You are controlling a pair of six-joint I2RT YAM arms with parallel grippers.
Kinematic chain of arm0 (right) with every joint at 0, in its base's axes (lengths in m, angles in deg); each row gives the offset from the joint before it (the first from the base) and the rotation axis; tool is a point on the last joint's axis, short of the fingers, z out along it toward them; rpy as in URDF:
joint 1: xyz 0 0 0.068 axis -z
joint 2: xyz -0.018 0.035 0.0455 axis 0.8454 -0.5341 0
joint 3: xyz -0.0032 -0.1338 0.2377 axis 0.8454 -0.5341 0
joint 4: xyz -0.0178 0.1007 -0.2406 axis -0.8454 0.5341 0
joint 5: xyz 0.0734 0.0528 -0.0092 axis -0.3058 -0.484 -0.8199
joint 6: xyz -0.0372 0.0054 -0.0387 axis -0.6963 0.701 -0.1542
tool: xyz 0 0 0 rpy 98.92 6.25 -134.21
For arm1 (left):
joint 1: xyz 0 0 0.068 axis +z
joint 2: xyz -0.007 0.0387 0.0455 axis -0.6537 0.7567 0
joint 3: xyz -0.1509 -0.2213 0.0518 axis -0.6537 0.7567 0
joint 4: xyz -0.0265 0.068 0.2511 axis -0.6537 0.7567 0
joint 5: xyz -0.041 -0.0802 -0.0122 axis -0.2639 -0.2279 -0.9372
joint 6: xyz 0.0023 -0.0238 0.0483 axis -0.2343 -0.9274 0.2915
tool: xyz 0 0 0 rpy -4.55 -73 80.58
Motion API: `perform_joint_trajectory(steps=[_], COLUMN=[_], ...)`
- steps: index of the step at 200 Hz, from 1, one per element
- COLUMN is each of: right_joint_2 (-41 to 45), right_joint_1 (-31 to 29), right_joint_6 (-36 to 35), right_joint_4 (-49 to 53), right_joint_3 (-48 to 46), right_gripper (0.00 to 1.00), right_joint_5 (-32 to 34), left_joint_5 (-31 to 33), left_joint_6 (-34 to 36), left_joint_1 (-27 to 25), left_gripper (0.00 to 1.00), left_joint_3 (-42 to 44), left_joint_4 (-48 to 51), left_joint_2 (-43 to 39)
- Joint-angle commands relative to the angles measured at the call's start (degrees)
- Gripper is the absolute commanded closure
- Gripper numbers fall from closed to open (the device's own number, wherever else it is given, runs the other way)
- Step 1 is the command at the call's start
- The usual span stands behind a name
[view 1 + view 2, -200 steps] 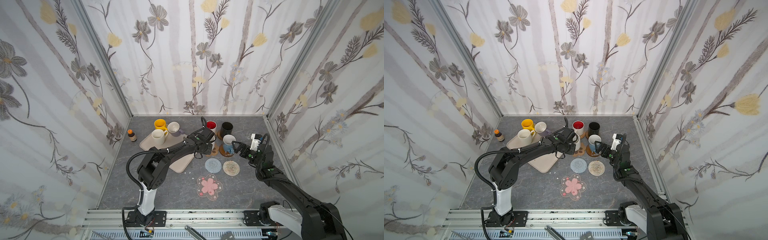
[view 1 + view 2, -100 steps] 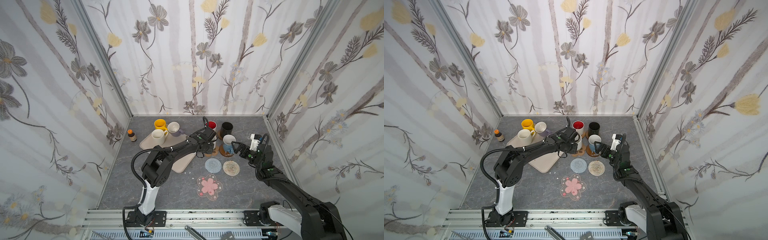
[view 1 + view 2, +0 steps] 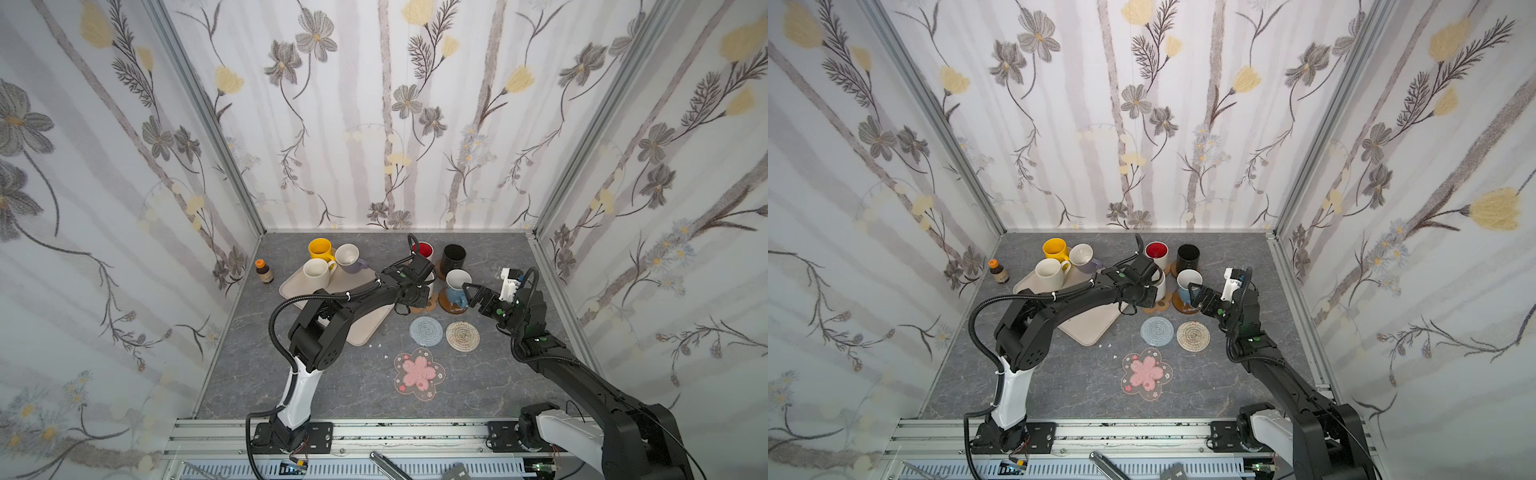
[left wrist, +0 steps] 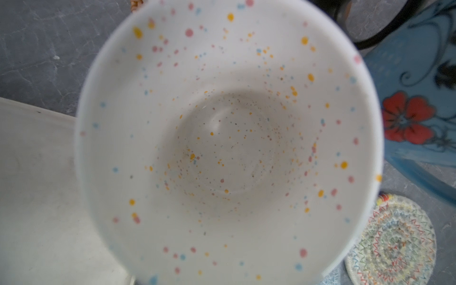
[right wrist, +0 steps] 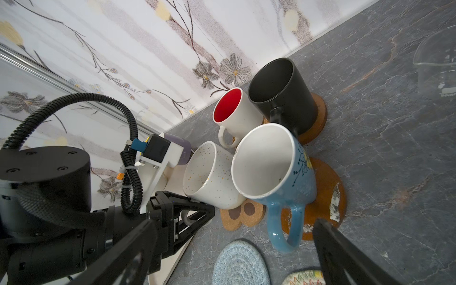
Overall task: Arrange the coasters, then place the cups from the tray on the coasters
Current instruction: 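Lower the speckled mug onto the paw coaster and open the left gripper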
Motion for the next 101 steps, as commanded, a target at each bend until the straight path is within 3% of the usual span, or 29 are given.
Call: perform_joint_trajectory(steps=[1, 17, 101], right_joint_2=[0.1, 0.1, 0.5], right_joint_1=[0.0, 0.0, 0.0], right_joint_6=[0.2, 0.2, 0.0], right_joint_4=[-3.2, -3.2, -3.2], right_joint_3=[-0.2, -0.1, -0.2], right_gripper=[0.00, 0.00, 0.00], right_joint_5=[-0.5, -0.6, -0.9], left_joint_5=[-0.3, -0.2, -0.2], left_joint_6=[-0.7, -0.7, -1.3], left_joint_1=[0.0, 0.0, -0.1], left_gripper=[1.00, 1.00, 0.59], left_joint_3=[-1.0, -0.8, -0.8], left_joint_4=[-3.5, -3.5, -3.5], left_joint_2=[0.2, 0.2, -0.6])
